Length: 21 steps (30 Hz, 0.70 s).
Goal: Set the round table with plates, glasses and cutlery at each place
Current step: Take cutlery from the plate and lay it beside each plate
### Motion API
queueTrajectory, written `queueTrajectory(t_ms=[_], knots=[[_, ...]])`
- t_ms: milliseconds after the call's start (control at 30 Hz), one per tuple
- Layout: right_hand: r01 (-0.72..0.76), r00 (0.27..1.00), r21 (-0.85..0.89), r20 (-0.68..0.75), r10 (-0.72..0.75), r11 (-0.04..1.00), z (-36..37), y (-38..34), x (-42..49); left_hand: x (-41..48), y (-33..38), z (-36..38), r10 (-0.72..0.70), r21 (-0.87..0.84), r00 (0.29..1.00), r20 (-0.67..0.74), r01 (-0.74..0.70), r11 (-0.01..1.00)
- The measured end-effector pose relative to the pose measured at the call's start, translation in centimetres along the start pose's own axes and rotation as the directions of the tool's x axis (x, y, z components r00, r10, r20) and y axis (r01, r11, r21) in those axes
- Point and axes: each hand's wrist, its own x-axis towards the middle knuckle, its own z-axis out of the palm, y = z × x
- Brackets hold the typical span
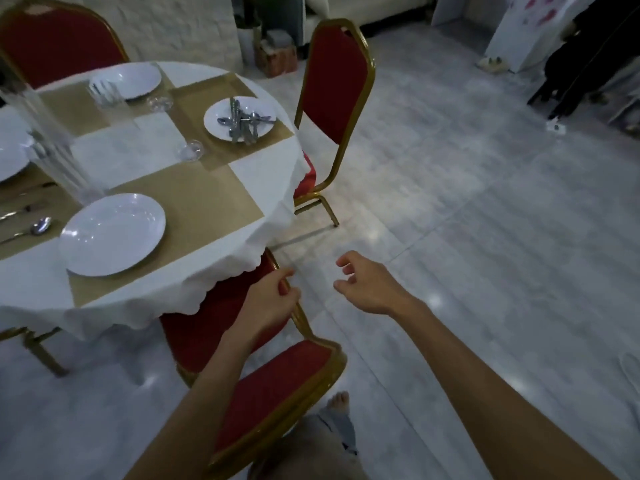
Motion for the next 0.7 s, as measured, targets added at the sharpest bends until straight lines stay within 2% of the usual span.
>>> queueTrajectory(t_ms=[133,300,433,567,700], knots=[[0.014,1.000,-0.038,0.012,-0.013,0.999,-4.6,1.9,3.3,2.8,3.0,1.1,-0.049,-0.044,0.995,-0.090,0.045,0.998],[0.122,0.983,-0.142,0.152,-0.100,0.982,-6.5,2.1,9.2,5.1,4.4,1.0,-0.092,-0.028,0.988,-0.123,0.090,0.996],[0.219,0.952,-0.151,0.248,-0.178,0.964,-7.6,2.5,14.6,8.8,4.8,0.9,-0.147,0.052,0.980,-0.136,0.155,0.987],[0.290,0.920,-0.122,0.308,-0.242,0.949,-10.4,2.8,20.6,13.5,6.0,1.3,-0.255,0.008,0.942,-0.217,0.263,0.965],[0.354,0.893,-0.147,0.346,-0.287,0.924,-13.7,2.0,26.3,19.3,8.4,1.4,-0.323,-0.013,0.931,-0.172,0.325,0.945]])
